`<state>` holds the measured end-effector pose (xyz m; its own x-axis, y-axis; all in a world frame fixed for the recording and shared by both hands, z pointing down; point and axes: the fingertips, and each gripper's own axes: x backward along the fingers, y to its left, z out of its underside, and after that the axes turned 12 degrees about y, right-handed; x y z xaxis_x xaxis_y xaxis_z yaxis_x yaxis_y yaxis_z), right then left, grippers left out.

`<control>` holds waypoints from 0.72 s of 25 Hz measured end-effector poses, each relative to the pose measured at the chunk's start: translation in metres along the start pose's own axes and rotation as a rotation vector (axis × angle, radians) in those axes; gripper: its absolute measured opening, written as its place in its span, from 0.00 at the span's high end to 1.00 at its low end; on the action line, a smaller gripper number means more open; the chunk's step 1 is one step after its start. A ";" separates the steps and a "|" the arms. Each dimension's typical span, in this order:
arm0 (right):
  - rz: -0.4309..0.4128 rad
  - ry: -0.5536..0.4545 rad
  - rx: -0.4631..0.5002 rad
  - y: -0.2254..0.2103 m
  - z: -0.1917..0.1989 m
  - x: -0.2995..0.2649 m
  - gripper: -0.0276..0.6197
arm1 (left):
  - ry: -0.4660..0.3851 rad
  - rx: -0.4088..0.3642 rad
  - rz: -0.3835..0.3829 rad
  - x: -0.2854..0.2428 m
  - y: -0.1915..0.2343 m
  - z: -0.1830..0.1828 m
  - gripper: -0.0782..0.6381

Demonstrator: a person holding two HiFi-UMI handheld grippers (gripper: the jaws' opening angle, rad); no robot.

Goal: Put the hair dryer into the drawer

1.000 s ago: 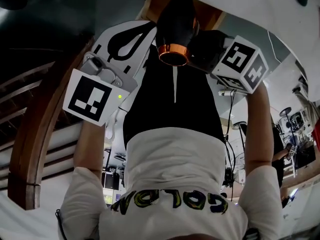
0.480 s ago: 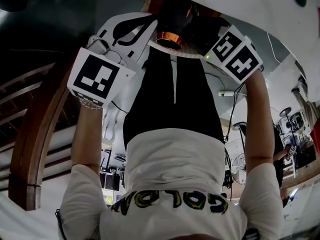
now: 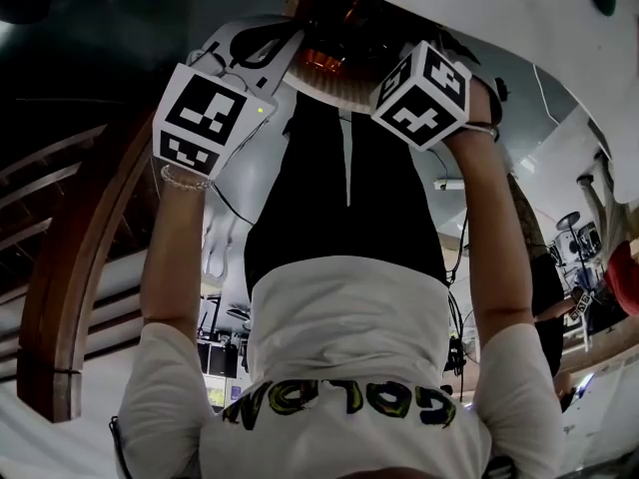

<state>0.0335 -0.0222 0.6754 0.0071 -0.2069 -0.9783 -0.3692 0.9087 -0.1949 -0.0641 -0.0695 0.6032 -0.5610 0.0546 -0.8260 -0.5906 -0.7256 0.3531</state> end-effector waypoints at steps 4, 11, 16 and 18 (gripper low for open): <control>0.096 0.057 -0.009 -0.011 0.004 -0.004 0.59 | 0.015 -0.008 -0.002 -0.004 -0.005 0.004 0.88; 0.241 0.205 0.044 -0.029 0.004 -0.023 0.59 | 0.032 0.002 -0.005 -0.013 0.003 0.011 0.88; 0.303 0.288 0.095 -0.039 0.003 -0.043 0.58 | 0.027 0.008 -0.010 -0.011 0.010 0.015 0.88; 0.321 0.307 0.108 -0.041 0.004 -0.049 0.58 | 0.024 0.016 -0.010 -0.011 0.010 0.017 0.88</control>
<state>0.0523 -0.0477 0.7311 -0.3738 0.0082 -0.9275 -0.2084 0.9737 0.0926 -0.0733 -0.0655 0.6235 -0.5412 0.0455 -0.8397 -0.6056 -0.7138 0.3517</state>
